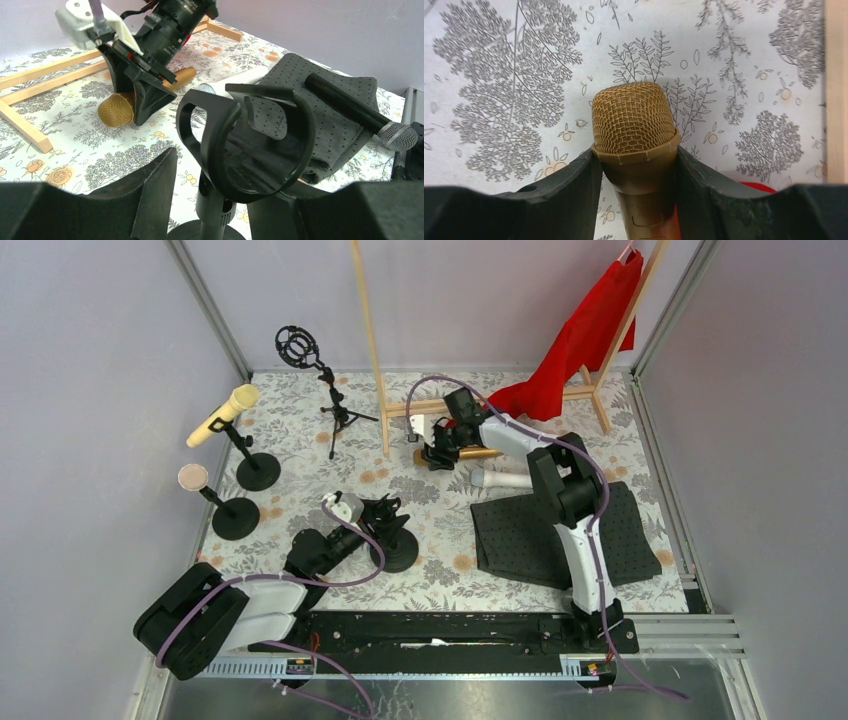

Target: Attach the microphones to the stand

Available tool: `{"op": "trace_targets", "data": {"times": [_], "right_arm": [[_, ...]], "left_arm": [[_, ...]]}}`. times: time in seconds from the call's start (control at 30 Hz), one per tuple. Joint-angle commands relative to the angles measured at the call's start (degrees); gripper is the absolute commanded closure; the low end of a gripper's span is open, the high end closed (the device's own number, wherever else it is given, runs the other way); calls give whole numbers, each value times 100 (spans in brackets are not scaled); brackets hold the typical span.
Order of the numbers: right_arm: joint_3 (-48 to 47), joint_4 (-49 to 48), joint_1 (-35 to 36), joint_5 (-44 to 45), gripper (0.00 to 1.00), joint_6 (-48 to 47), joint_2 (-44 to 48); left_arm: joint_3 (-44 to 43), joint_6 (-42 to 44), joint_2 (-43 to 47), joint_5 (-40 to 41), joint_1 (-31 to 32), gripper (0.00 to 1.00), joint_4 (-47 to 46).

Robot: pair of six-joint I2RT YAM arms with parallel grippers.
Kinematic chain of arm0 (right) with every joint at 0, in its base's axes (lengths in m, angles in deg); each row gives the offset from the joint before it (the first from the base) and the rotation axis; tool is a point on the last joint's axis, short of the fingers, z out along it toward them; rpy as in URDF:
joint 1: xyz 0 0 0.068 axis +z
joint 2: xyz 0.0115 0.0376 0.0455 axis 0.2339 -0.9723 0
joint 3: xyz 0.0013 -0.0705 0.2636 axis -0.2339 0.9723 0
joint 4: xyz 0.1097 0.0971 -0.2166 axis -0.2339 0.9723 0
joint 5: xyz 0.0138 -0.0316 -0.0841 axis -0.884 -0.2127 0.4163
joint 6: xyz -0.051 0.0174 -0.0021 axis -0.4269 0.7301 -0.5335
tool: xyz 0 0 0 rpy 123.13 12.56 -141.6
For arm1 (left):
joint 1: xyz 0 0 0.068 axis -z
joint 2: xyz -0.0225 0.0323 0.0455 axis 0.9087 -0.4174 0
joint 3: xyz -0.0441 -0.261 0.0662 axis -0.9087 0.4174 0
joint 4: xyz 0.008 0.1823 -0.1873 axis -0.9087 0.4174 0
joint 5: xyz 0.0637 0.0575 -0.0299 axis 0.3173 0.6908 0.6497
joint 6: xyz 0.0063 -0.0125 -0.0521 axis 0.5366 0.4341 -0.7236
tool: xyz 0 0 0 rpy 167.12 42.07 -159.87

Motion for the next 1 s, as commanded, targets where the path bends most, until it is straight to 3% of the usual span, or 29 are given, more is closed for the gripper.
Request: {"op": "trace_targets", "data": {"times": [0.0, 0.2, 0.4, 0.67, 0.97], "right_arm": [[645, -1914, 51, -288, 100, 930, 1201], [1786, -4072, 49, -75, 100, 2230, 2381], [2906, -5828, 52, 783, 100, 3822, 3302], [4247, -6649, 49, 1792, 100, 5177, 4833], [5678, -6398, 51, 2224, 100, 5927, 6668]], "left_arm": [[248, -7, 141, 119, 15, 45, -341], [341, -29, 186, 120, 11, 39, -341], [361, -1, 175, 100, 15, 34, -324], [354, 33, 71, -60, 15, 28, -336], [275, 22, -131, -301, 15, 24, -440]]}}
